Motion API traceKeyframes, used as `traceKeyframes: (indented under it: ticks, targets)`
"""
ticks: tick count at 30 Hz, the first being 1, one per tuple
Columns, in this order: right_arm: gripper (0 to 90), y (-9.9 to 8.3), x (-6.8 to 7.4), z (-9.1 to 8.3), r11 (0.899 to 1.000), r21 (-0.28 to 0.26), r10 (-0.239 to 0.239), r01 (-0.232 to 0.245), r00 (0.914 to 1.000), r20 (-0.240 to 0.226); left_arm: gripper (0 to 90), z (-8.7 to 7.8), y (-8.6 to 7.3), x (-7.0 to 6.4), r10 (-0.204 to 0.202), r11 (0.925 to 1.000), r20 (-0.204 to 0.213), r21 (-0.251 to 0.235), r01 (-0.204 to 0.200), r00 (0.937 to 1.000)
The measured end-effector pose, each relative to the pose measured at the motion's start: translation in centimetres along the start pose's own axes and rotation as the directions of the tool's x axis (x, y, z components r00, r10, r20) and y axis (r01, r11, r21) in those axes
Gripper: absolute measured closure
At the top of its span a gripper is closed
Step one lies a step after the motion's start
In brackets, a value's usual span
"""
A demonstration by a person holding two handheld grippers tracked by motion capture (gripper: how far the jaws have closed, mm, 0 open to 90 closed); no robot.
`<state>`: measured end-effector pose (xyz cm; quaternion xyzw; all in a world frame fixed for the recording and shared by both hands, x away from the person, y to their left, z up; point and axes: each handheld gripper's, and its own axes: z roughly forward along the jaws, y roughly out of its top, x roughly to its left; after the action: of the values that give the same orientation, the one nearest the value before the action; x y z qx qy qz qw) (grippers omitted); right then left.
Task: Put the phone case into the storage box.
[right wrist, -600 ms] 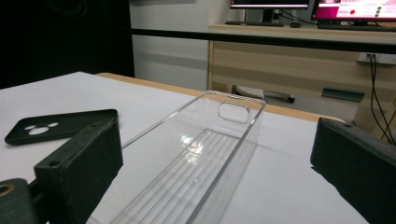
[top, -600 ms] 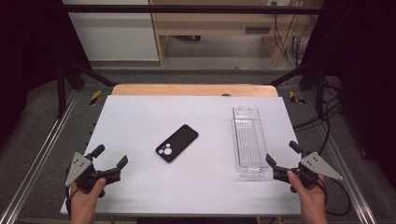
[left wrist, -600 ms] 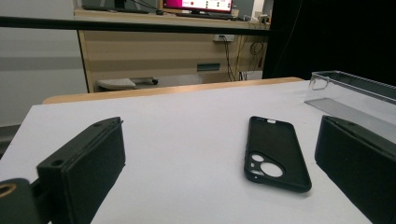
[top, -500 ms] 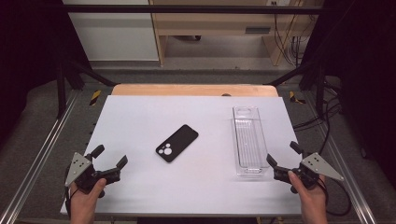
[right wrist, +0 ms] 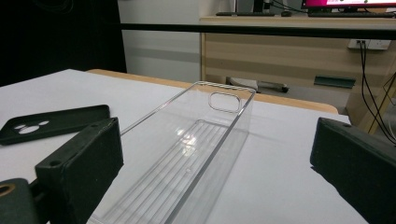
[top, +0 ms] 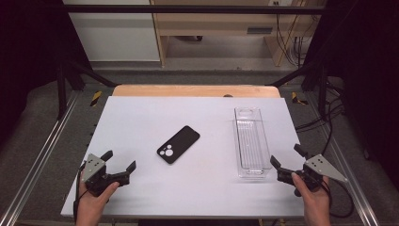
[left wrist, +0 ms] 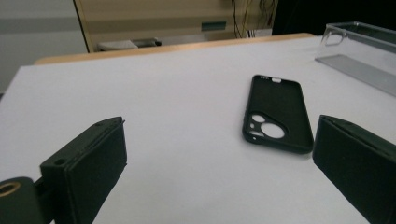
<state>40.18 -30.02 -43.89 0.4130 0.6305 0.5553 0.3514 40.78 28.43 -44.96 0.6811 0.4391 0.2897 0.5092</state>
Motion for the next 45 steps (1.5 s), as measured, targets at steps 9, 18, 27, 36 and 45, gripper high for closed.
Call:
traceKeyframes:
  ticks: [9, 18, 27, 36, 45]
  targets:
    - [2.6, -0.1, 0.0, -0.2, 1.000, 0.003, -0.004, 0.004, 0.9999, -0.010, 4.2, 3.0, 1.3, -2.5, 0.065, 0.9935, 0.043, 0.091, -0.069, 0.9970]
    - [2.5, -0.1, 0.0, -0.1, 1.000, 0.009, 0.001, -0.001, 0.9999, -0.011, 4.7, 6.3, 3.3, -4.2, 0.100, 0.9788, 0.095, 0.169, -0.115, 0.9904]
    - [2.5, -0.1, 0.0, -0.2, 1.000, 0.009, 0.004, -0.004, 0.9999, -0.010, 5.6, 10.0, 4.8, -6.8, 0.092, 0.9757, 0.142, 0.185, -0.118, 0.9856]
    - [2.5, 0.0, 0.0, -0.1, 1.000, 0.009, 0.000, 0.001, 0.9998, -0.017, 6.9, 11.8, 4.3, -8.1, 0.102, 0.9600, 0.145, 0.245, -0.135, 0.9842]
    - [2.5, 0.0, 0.0, -0.2, 1.000, 0.006, 0.004, -0.003, 0.9999, -0.015, 25.1, 12.9, 4.3, -8.2, 0.086, 0.9506, 0.128, 0.286, -0.120, 0.9881]
